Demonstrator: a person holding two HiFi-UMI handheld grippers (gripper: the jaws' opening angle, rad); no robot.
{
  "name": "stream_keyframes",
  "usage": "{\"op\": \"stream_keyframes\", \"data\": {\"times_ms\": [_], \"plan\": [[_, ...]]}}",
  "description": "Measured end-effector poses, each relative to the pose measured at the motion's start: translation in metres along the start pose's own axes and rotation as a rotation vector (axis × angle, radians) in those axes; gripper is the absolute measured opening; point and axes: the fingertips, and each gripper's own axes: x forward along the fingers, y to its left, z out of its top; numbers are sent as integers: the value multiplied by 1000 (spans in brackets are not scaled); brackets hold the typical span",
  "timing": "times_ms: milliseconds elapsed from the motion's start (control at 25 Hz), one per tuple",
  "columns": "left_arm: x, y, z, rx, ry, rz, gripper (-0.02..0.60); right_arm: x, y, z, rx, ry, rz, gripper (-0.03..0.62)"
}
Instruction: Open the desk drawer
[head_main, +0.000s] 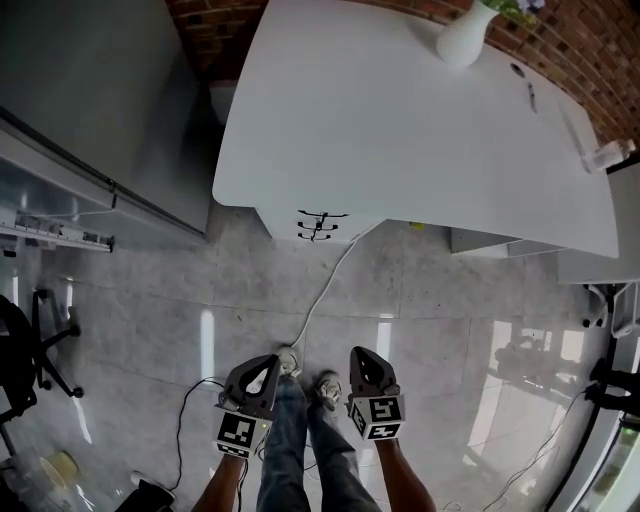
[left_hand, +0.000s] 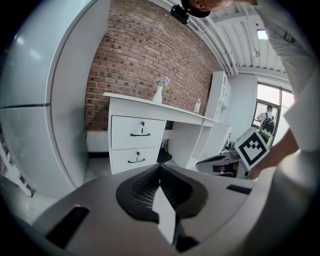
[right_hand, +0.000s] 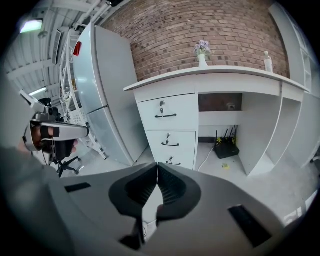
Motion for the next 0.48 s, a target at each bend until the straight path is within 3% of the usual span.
{"op": "stream_keyframes", "data": {"times_ms": [240, 320, 400, 440, 480], "plan": [[10, 5, 2, -27, -29, 4, 12, 15, -2, -10, 48, -2, 5, 17], [11, 6, 5, -32, -34, 3, 12, 20, 2, -8, 123, -24, 43, 18], [11, 8, 6, -31, -34, 2, 12, 26, 6, -1, 309, -71, 122, 21], [11, 9, 7, -35, -37, 4, 12, 29, 6, 4, 447, -107, 171, 47], [11, 9, 8, -39, -39, 7, 12, 31, 4, 11, 604, -156, 222, 123]]}}
